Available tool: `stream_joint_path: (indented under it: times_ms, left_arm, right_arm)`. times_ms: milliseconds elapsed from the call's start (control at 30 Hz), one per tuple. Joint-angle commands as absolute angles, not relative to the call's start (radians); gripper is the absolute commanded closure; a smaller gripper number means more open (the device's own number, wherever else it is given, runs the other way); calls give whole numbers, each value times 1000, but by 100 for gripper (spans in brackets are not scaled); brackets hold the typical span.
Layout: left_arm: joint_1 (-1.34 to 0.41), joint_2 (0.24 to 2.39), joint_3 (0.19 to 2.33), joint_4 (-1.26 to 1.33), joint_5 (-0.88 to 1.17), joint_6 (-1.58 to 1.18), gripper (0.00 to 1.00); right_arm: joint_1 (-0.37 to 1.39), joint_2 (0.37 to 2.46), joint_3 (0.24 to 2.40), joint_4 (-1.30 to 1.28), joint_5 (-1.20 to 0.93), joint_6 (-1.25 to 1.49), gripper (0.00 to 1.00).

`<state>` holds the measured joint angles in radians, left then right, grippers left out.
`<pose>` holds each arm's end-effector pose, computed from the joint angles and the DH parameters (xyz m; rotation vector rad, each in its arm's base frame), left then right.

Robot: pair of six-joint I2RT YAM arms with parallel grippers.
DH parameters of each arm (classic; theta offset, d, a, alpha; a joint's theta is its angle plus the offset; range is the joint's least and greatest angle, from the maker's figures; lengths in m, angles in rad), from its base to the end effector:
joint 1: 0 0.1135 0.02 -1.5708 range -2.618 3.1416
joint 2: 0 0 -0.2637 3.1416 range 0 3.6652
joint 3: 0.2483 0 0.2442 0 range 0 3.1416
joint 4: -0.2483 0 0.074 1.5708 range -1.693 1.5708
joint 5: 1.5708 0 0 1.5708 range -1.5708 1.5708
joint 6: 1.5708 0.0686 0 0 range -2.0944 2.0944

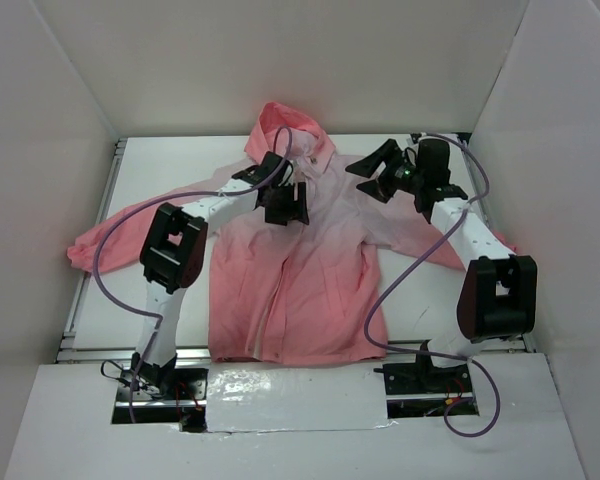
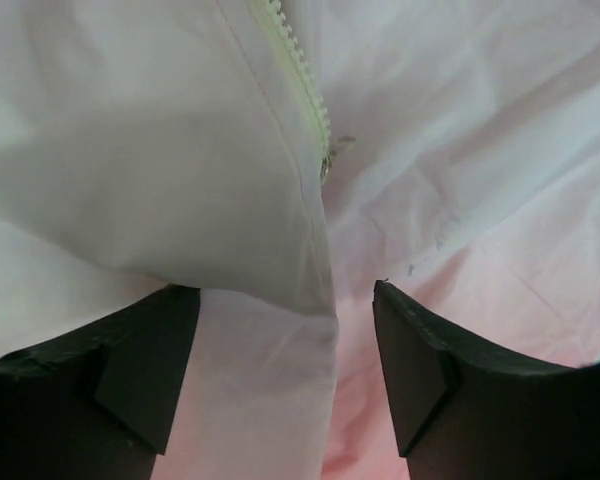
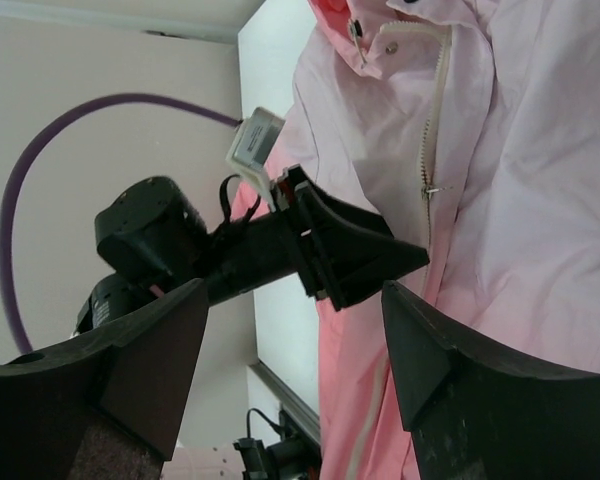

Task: Zip up the jacket

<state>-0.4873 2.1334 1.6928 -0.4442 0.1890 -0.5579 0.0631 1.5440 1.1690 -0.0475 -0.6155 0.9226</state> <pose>0.4268 -0.2408 0.1805 -0.0037 2.5597 -0.6661 0.3705 0.0631 0.2929 0.4795 2.0762 1.2232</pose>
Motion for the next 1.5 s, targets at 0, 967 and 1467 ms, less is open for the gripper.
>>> stream_joint_path:
  times_ms: [0,967,1467]
  left_arm:
    - [-494,2212,1756,-449,196,-574,21]
    - [-339,2062,1379,493,1021,-1001,87]
    - [-334,2122,1284,1183,1098,-1436,100]
  right_arm:
    - [77,1500,1146,-3,-640,910,23]
    - [181,1784,1196,316,-913,834,27]
    - [218,1913,1140,702,-1011,1167,31]
